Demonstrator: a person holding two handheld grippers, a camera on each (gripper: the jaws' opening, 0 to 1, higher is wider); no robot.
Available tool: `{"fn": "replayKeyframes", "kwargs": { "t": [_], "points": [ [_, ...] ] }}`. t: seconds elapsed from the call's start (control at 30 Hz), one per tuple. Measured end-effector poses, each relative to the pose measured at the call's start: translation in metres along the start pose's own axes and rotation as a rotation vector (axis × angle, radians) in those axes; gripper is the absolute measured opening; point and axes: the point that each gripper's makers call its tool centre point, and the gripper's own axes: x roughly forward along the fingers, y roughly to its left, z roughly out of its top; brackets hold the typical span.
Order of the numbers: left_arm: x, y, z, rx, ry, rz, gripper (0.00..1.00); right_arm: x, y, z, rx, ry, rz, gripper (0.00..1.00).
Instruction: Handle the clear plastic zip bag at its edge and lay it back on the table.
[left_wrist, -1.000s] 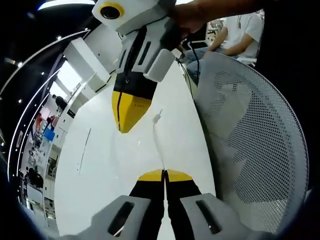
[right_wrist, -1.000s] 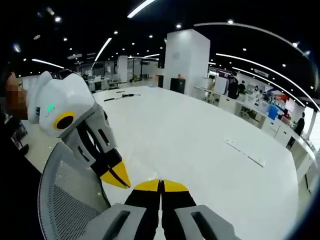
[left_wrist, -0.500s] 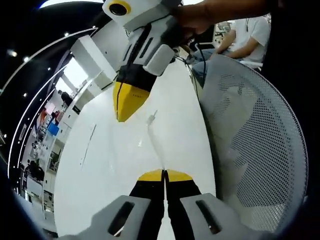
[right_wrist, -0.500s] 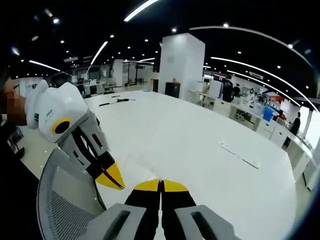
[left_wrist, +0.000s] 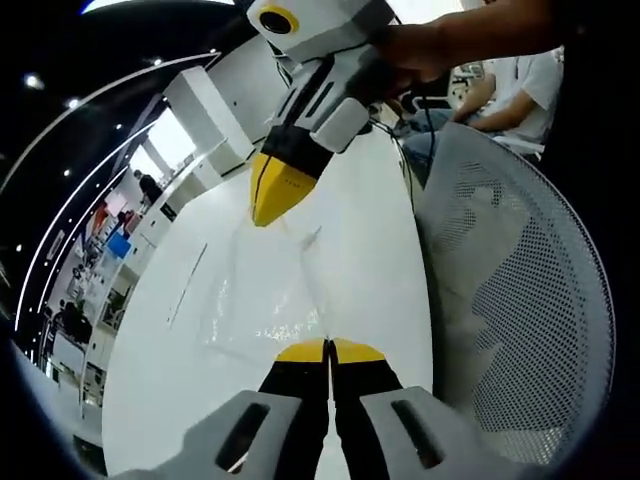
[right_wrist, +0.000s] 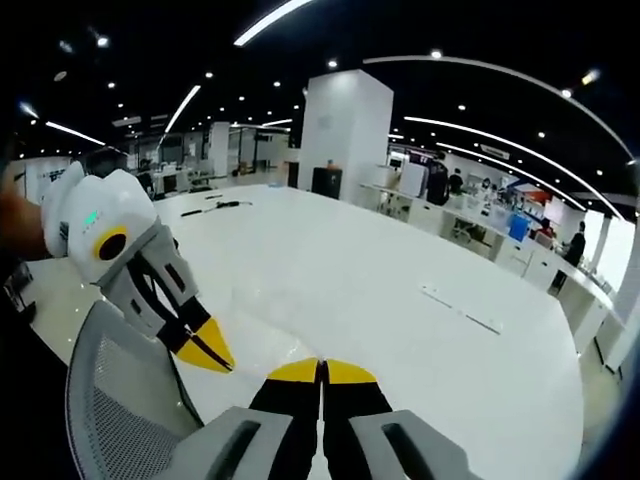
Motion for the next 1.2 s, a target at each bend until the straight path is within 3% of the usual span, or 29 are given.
{"fn": "replayKeyframes", "kwargs": {
  "t": [0.63, 0.87, 1.2],
  "points": [
    [0.0, 0.007, 0.003, 0.023, 0.001, 0.015, 0.0, 0.002, -0.005, 0.0, -0.023, -0.012, -0.022, 0.0],
    [0.002, 0.014, 0.021, 0.014, -0.061, 0.035, 0.0, 0.006, -0.008, 0.001, -0.045, -0.007, -0.033, 0.0],
    [-0.005, 0.029, 0.054, -0.084, -0.205, 0.059, 0.06, 0.013, -0.015, -0.002, -0.07, 0.013, -0.042, 0.0]
  ]
}}
